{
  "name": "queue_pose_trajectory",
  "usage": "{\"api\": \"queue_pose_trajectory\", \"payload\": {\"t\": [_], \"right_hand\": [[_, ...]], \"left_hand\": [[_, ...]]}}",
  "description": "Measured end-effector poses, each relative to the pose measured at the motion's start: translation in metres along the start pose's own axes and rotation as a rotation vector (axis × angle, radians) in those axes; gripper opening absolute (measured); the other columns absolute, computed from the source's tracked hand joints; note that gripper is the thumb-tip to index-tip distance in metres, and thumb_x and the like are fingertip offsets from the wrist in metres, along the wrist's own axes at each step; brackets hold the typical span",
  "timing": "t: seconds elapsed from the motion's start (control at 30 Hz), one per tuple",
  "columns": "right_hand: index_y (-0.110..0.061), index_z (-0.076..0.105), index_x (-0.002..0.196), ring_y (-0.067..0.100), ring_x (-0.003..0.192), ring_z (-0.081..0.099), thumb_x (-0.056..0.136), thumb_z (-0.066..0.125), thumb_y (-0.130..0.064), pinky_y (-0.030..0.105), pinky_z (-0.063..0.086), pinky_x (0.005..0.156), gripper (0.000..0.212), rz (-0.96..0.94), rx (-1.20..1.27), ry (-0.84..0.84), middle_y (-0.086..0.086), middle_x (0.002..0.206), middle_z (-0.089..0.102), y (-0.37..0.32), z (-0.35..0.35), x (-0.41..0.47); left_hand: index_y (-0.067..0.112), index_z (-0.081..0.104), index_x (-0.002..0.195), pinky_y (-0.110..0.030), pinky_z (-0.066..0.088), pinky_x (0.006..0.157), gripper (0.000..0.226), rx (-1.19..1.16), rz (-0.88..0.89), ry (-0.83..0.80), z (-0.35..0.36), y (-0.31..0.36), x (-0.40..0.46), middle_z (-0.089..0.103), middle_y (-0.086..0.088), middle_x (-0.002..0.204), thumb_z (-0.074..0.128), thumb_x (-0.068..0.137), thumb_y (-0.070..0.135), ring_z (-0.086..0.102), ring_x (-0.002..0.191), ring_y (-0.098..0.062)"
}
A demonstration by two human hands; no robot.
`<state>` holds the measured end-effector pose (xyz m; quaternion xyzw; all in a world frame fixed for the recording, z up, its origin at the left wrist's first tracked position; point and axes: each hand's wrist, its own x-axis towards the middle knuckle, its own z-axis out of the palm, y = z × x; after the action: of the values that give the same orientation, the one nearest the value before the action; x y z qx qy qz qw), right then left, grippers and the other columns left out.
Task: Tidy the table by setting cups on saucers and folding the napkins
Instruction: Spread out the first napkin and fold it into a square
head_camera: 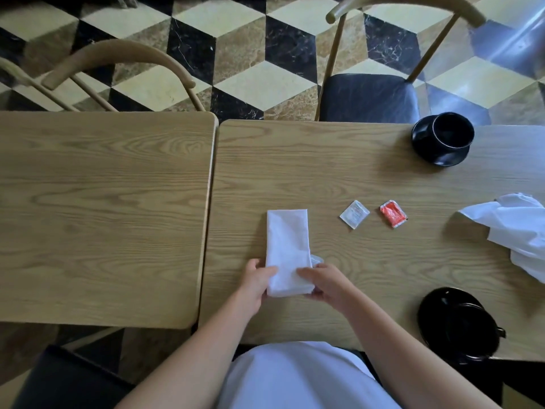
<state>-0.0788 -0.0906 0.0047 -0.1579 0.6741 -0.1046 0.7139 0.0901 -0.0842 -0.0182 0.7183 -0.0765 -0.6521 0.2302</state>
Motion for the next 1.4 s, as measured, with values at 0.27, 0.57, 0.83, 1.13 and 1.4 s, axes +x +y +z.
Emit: {"api": "queue_pose_trajectory", "payload": {"t": [0.27, 0.57, 0.83, 1.13, 1.4], "right_hand": [[-0.037, 0.052, 0.122, 0.019, 0.074, 0.071, 0.090, 0.061, -0.013, 0.031, 0.060, 0.064, 0.041, -0.121, -0.043, 0.056, 0.007, 0.100, 0.072, 0.012, -0.007, 0.002], [-0.023, 0.066, 0.123, 0.010, 0.068, 0.059, 0.096, 0.049, -0.007, 0.021, 0.049, 0.055, 0.036, -0.003, -0.002, -0.120, 0.000, 0.092, 0.063, -0.011, -0.008, 0.015], [0.002, 0.067, 0.101, 0.028, 0.084, 0.072, 0.091, 0.041, -0.003, 0.035, 0.058, 0.065, 0.028, 0.120, 0.398, -0.153, 0.013, 0.095, 0.075, -0.020, -0.021, 0.028], [-0.001, 0.071, 0.095, 0.012, 0.058, 0.056, 0.093, 0.068, -0.020, 0.019, 0.047, 0.053, 0.019, -0.110, -0.109, 0.068, 0.004, 0.070, 0.074, -0.042, -0.018, 0.043], [-0.008, 0.065, 0.080, 0.014, 0.060, 0.050, 0.089, 0.069, -0.043, 0.028, 0.038, 0.058, 0.037, -0.262, -0.362, 0.186, -0.005, 0.064, 0.056, -0.055, -0.018, 0.056]], "left_hand": [[0.051, 0.044, 0.136, -0.038, 0.056, 0.076, 0.056, 0.280, 0.200, -0.148, -0.016, -0.005, -0.010, 0.067, -0.007, 0.120, 0.050, 0.093, 0.016, 0.069, 0.100, -0.031], [0.023, 0.065, 0.124, -0.036, 0.050, 0.089, 0.031, 0.155, -0.007, -0.206, -0.009, 0.018, 0.006, 0.066, -0.008, 0.130, 0.049, 0.100, 0.012, 0.063, 0.111, -0.026], [-0.005, 0.065, 0.094, -0.034, 0.057, 0.052, 0.043, -0.138, -0.252, -0.117, -0.004, 0.046, 0.010, 0.070, -0.021, 0.079, 0.031, 0.095, 0.021, 0.067, 0.061, -0.030], [0.014, 0.059, 0.087, -0.032, 0.037, 0.057, 0.008, 0.640, 0.227, 0.136, 0.001, 0.062, 0.025, 0.062, 0.002, 0.079, 0.055, 0.080, 0.017, 0.056, 0.071, -0.019], [0.007, 0.067, 0.088, -0.028, 0.040, 0.058, 0.024, 0.594, 0.333, 0.181, 0.007, 0.076, 0.046, 0.067, 0.000, 0.081, 0.071, 0.087, 0.031, 0.059, 0.072, -0.018]]}}
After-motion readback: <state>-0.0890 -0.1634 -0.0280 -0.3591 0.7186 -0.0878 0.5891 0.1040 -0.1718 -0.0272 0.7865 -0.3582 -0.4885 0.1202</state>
